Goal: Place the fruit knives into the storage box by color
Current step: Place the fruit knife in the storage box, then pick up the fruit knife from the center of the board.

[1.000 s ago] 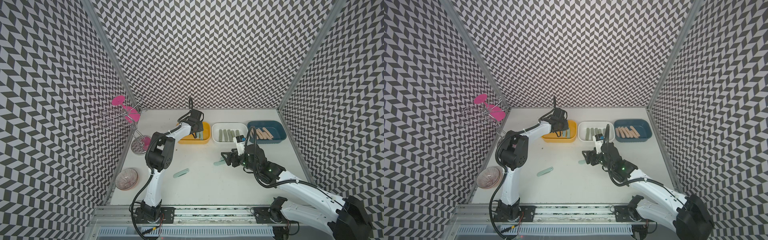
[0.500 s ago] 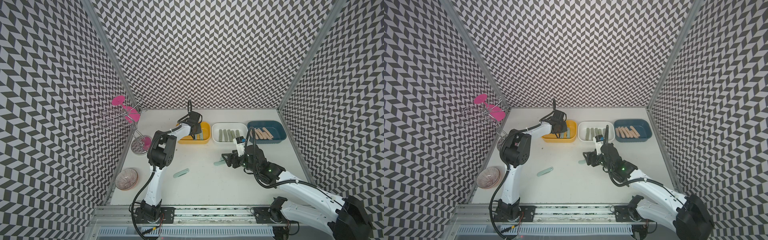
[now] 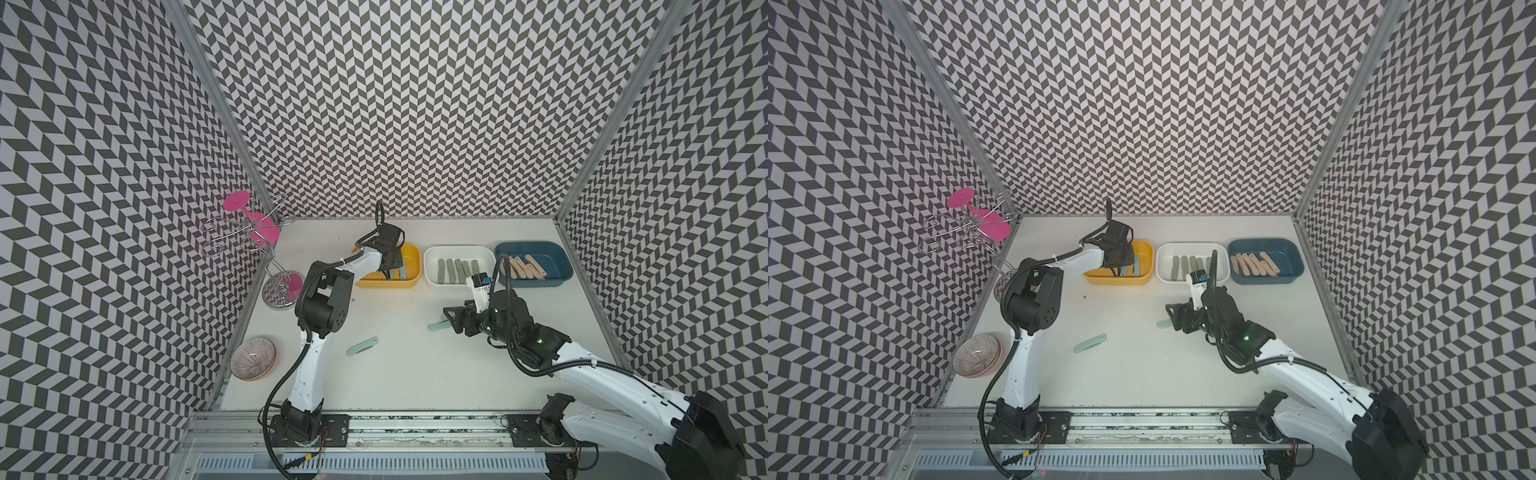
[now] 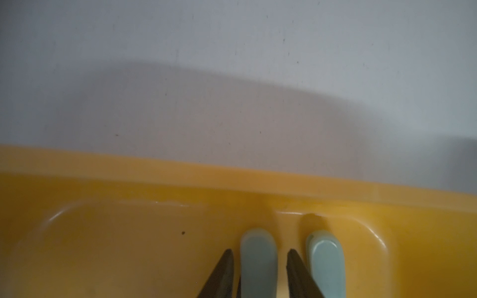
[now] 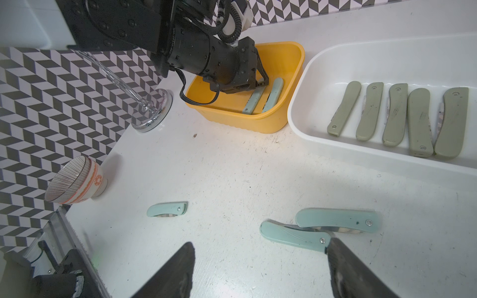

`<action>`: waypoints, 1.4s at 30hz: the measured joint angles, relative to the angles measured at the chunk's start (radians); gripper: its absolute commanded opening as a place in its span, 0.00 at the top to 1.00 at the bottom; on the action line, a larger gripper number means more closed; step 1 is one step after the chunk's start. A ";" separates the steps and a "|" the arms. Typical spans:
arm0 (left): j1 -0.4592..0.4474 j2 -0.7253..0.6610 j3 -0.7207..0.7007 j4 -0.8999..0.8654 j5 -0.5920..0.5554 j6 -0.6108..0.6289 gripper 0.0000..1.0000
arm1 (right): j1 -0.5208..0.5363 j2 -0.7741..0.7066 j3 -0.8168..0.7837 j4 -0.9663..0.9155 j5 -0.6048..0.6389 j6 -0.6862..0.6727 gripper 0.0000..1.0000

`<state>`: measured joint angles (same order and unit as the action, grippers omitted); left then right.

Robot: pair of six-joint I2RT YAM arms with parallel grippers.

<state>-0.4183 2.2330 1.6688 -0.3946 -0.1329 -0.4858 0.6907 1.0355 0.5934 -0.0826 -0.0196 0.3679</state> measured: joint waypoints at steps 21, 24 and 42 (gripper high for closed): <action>0.000 -0.115 0.002 -0.030 0.097 0.021 0.19 | 0.000 -0.009 0.001 0.001 0.000 0.010 0.18; 0.000 -0.182 0.001 -0.030 0.113 0.024 0.14 | 0.000 -0.015 0.005 0.001 0.003 0.009 0.14; -0.101 -0.666 -0.377 -0.018 0.119 0.069 0.00 | -0.046 -0.067 0.019 -0.030 0.089 0.011 0.00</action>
<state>-0.5198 1.5665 1.2922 -0.4122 -0.0143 -0.4168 0.6449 0.9684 0.6125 -0.1123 0.0696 0.3794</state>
